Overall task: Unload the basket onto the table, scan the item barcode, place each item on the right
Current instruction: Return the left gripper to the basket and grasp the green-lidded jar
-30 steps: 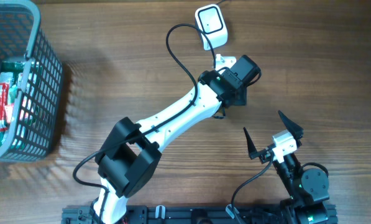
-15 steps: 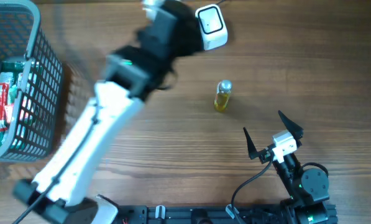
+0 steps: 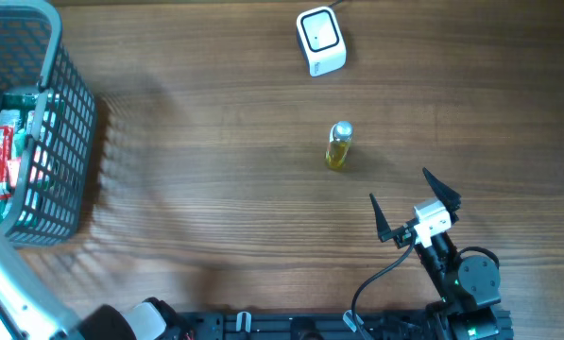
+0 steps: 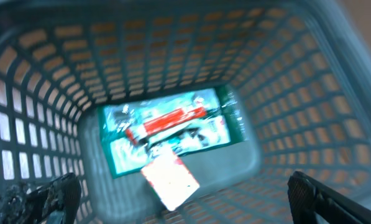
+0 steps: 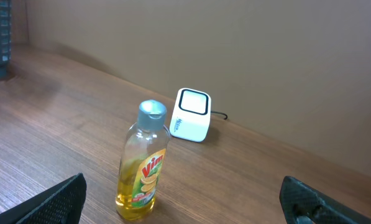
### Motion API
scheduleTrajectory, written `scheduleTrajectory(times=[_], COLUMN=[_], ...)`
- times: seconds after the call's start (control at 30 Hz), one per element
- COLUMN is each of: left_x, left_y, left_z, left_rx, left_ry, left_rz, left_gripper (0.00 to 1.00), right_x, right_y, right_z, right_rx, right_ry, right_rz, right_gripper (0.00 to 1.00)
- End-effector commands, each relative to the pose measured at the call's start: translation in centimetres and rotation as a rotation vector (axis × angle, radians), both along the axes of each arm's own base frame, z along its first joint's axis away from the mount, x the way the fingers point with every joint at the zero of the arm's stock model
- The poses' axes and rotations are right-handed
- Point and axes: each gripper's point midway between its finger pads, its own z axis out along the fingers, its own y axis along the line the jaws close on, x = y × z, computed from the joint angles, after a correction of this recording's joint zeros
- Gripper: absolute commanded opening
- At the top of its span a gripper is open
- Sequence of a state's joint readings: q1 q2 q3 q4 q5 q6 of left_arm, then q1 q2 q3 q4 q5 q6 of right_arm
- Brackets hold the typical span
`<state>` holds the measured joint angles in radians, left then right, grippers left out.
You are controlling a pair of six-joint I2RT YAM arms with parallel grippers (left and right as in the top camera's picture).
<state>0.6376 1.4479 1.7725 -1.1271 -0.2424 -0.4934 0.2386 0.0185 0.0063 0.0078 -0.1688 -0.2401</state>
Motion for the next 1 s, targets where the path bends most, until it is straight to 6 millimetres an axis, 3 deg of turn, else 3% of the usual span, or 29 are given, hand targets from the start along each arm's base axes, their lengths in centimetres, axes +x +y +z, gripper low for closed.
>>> scheduleTrajectory(times=[0.0,0.03,0.3,0.43,0.87,0.97], left_x=[0.5,0.5,1.7,1.6,2.0,2.1], left_y=[1.1,1.4,0.5,0.1,-0.3,-0.2], left_z=[-4.7,-6.6,-15.4,-18.4,-23.2,-24.2], left_rx=[-0.179,-0.226,-0.454,-0.483,-0.506,-0.496], left_ry=[0.049,0.097,0.253,0.273,0.249,0.239], left_rz=[0.027,0.036,0.006,0.005,-0.009,-0.011], left_gripper=[1.0,1.0,1.0,1.0,1.0,0.94], right_x=[-0.1,-0.1,-0.1,-0.1,-0.1,-0.1], right_y=[0.1,0.1,0.1,0.1,0.1,0.1], right_z=[0.2,0.2,0.2,0.2,0.2,0.2], right_rx=[0.006,0.006,0.006,0.006,0.006,0.006], right_ry=[-0.007,-0.006,-0.007,-0.006,-0.006,-0.006], right_rz=[0.008,0.008,0.008,0.008,0.008,0.008], right_gripper=[1.0,1.0,1.0,1.0,1.0,1.0])
